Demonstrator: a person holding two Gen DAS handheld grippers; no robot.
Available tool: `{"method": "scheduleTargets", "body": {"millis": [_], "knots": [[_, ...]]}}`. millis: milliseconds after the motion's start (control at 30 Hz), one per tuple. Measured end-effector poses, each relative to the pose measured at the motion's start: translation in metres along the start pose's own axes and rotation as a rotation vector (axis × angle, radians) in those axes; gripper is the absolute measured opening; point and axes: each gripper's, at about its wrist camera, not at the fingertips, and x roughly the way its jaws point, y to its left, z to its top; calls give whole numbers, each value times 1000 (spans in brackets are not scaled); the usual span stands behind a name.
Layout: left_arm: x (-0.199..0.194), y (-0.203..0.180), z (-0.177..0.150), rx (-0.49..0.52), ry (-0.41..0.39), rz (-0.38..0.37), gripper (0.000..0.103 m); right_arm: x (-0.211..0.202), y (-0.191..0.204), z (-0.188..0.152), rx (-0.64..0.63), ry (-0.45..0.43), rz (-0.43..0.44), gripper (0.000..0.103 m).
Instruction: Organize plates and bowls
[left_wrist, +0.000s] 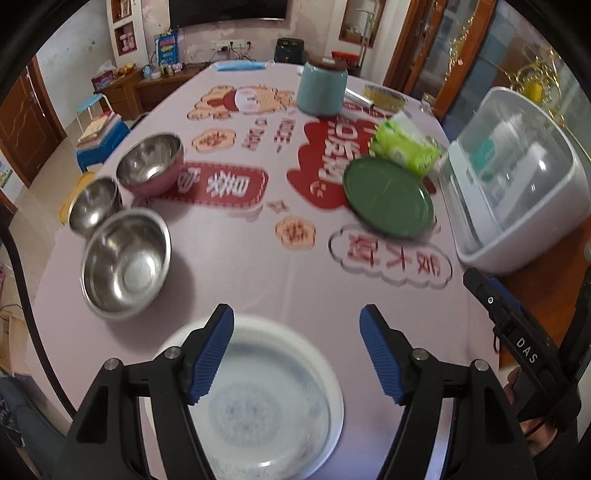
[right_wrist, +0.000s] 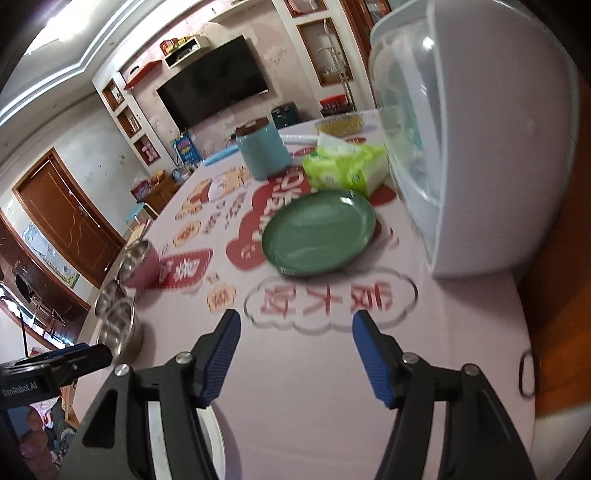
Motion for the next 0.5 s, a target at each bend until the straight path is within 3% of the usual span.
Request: {"method": "scheduleTargets", "body": {"millis": [333,500], "knots": [[9,-13,76,-41,-63,13,70,34,-10,55,132,-45,5,64],[22,-18,104,-55,-86,3,69,51,-18,62,211,-72,-8,64]]}}
